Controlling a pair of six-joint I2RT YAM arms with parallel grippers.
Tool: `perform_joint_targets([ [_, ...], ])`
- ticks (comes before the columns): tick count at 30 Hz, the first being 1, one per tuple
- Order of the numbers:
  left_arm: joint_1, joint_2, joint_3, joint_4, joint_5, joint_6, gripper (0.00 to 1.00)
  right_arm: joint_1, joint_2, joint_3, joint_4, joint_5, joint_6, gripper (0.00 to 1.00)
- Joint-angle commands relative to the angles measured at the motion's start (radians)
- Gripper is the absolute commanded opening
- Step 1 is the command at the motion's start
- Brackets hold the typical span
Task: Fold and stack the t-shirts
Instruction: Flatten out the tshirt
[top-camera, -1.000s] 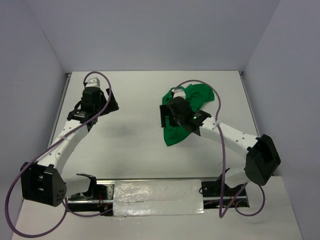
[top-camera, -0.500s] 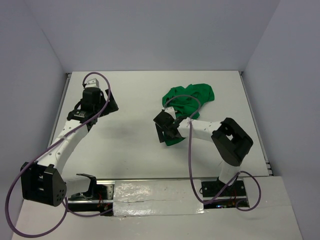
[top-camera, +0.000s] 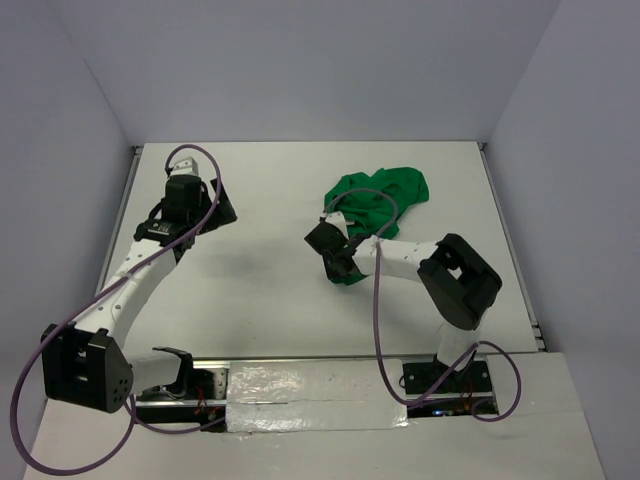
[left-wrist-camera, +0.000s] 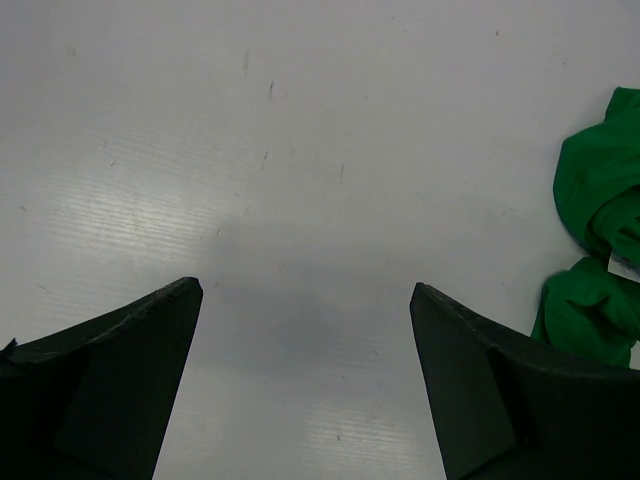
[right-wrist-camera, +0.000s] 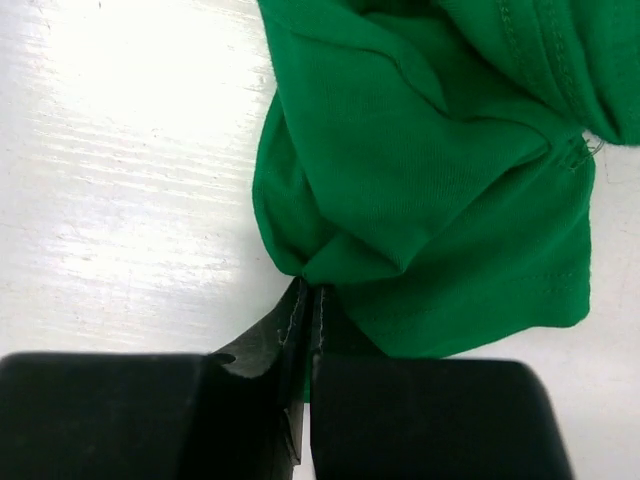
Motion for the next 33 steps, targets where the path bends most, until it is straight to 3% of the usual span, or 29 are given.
perform_joint_targets([
  [1,0.005,-0.021,0.005,-0.004,-0.024,-0.017,0.99,-0.007,-0.011,0.031,-0.019,0.006,-0.026,0.0],
  [6,0.05,-0.034,0.042,-0.075,-0.099,-0.044,0.99,-0.008,-0.138,0.219,-0.11,-0.056,-0.078,0.0],
  [9,0.142,-0.002,0.071,-0.148,-0.096,-0.101,0.99,-0.012,-0.044,0.481,-0.18,-0.118,-0.118,0.0],
  [10,0.165,0.006,0.08,-0.161,-0.09,-0.121,0.99,-0.012,0.005,0.673,-0.241,-0.145,-0.132,0.0],
  [12,0.227,0.018,0.091,-0.194,-0.066,-0.133,0.99,-0.008,0.113,0.907,-0.314,-0.179,-0.142,0.0],
  [13,0.26,0.019,0.105,-0.202,-0.057,-0.14,0.99,-0.008,0.23,1.188,-0.391,-0.216,-0.15,0.0],
  [16,0.304,0.015,0.139,-0.224,-0.03,-0.138,0.99,-0.021,0.442,1.74,-0.481,-0.266,-0.138,0.0],
  [18,0.344,0.015,0.163,-0.236,-0.018,-0.14,0.99,-0.07,0.385,1.691,-0.375,-0.377,-0.08,0.0],
  [19,0.363,0.015,0.189,-0.245,-0.004,-0.135,0.99,-0.085,0.227,1.435,-0.164,-0.417,-0.025,0.0],
  [21,0.372,0.019,0.229,-0.251,0.006,-0.126,1.0,-0.11,0.069,1.193,0.111,-0.432,0.006,0.0],
  [22,0.376,0.017,0.24,-0.253,0.017,-0.123,0.99,-0.111,0.014,1.093,0.14,-0.414,0.0,0.0],
  [26,0.378,0.002,0.268,-0.227,0.06,-0.114,0.99,-0.119,-0.14,1.129,0.06,-0.24,-0.086,0.0],
  [29,0.378,-0.004,0.254,-0.179,0.161,-0.106,0.98,-0.145,-0.264,1.06,0.034,-0.181,-0.158,0.0],
  [32,0.366,0.018,0.229,-0.145,0.293,-0.104,0.97,-0.195,-0.376,0.855,0.023,-0.075,-0.187,0.0],
  [33,0.352,0.028,0.211,-0.142,0.308,-0.103,0.97,-0.215,-0.454,0.707,0.028,-0.058,-0.187,0.0],
])
